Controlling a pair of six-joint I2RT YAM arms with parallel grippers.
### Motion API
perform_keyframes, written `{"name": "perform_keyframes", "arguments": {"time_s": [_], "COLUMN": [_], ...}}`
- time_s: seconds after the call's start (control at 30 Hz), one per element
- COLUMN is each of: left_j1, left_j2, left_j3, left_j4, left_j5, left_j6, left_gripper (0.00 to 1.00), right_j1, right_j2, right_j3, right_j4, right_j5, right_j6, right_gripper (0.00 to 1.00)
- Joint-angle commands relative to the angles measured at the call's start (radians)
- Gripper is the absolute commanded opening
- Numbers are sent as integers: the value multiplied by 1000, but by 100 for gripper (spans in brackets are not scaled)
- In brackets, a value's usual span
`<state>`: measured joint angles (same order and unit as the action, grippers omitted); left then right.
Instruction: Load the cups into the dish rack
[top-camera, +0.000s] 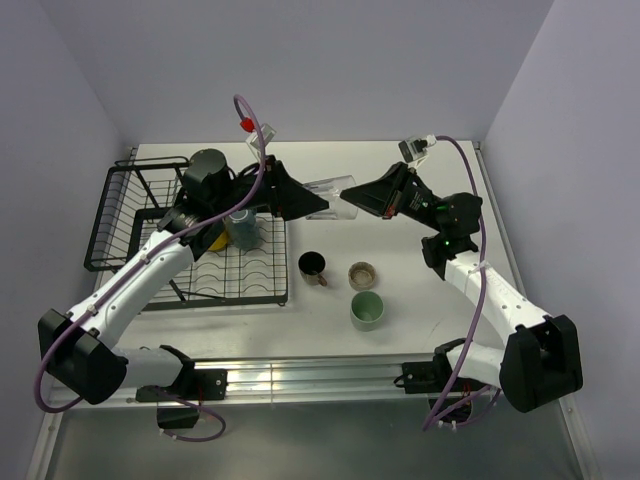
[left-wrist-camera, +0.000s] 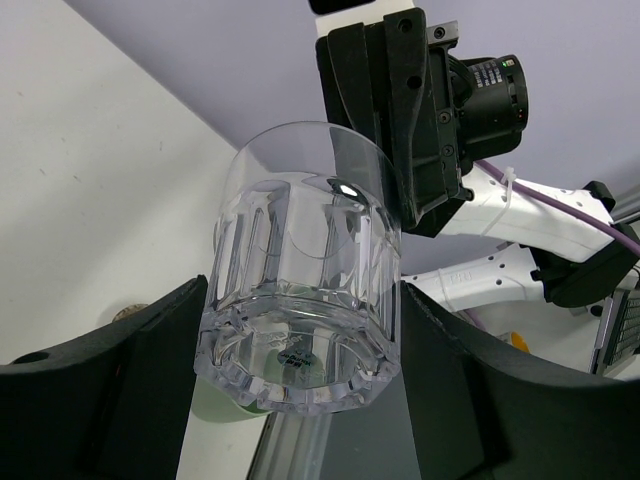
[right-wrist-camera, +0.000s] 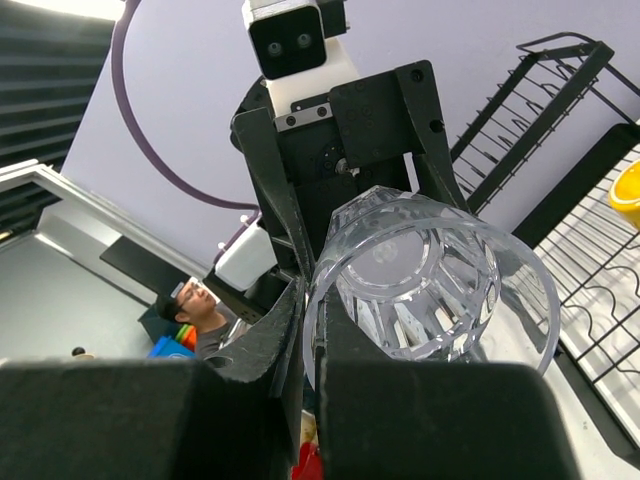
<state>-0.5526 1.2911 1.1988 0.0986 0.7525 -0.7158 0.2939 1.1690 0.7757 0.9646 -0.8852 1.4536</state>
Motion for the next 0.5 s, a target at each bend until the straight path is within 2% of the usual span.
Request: {"name": "perform_keyframes", "arguments": {"time_s": [0.0, 0.07, 0.17, 0.3, 0.47], "left_j1": [-1, -1, -3, -1, -1], "left_j2": [-26, -30, -45, -56, -58], "left_j3": [18, 24, 33, 71, 104], "left_j4": [26, 15, 4, -59, -129], "left_j5": [28, 19, 8, -27, -58], "left_j6": [-10, -7, -4, 24, 49], "left_gripper": [0, 0, 0, 0, 0], "right_j1": [-2, -2, -4, -2, -2], "right_j2": [-8, -20, -52, -106, -141], "right_j3": [5, 5, 17, 54, 71], "right_j4": [33, -10, -192, -389, -515], "right_j5": [6, 18, 54, 118, 173], "right_j6": [-36, -81, -175, -301, -378], "right_gripper": [2, 10, 28, 37, 44]}}
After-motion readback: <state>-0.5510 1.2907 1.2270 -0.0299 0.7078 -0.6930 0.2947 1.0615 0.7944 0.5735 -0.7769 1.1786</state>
